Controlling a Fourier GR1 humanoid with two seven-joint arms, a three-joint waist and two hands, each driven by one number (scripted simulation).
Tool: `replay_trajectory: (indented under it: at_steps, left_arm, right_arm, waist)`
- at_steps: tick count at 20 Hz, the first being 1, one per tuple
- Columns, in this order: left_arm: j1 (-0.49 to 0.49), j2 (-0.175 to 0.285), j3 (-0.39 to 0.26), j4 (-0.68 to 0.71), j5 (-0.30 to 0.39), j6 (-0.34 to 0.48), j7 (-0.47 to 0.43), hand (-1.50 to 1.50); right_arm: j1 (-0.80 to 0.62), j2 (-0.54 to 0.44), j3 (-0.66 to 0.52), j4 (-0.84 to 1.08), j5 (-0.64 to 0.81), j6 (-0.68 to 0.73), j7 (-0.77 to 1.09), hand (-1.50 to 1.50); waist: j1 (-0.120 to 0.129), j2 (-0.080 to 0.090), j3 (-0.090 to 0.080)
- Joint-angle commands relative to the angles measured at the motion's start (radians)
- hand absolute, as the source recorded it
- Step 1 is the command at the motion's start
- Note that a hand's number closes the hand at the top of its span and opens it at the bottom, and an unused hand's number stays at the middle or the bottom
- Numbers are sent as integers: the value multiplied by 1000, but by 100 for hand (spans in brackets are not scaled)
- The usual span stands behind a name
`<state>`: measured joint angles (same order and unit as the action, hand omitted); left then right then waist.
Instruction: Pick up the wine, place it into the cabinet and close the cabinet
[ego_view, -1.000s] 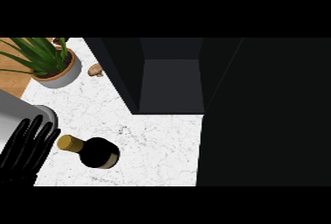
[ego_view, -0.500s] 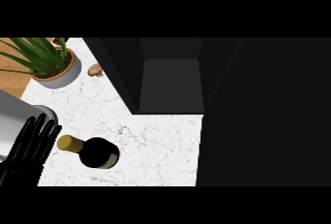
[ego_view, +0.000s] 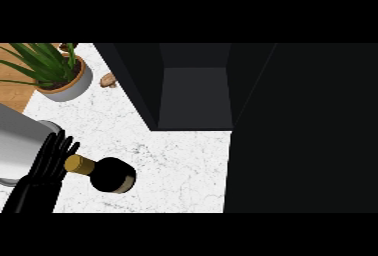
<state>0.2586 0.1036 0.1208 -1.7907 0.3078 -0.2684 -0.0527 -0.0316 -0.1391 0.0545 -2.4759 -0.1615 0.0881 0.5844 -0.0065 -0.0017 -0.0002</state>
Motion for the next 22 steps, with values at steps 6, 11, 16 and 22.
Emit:
replay_trajectory:
  at_steps: [6, 11, 16, 22]
  left_arm:
    - [-31, 3, -2, 191, -43, -90, -135, -150]
    - [-91, -15, -1, 228, -55, -59, -133, -150]
    - [-88, -15, 6, 343, -87, -98, -238, -150]
    - [-165, -22, -1, 453, -139, -78, -285, -150]
  right_arm:
    - [57, 13, -26, -149, -90, 12, 48, -150]
    - [-43, -22, -88, -146, -151, 0, 132, -150]
    - [-50, 11, -50, -110, -87, -7, 104, -150]
    - [12, 56, 26, -131, -25, -4, 78, -150]
  waist:
    - [0, 0, 0]
    - [2, 0, 0]
    - [5, 1, 0]
    - [0, 1, 0]
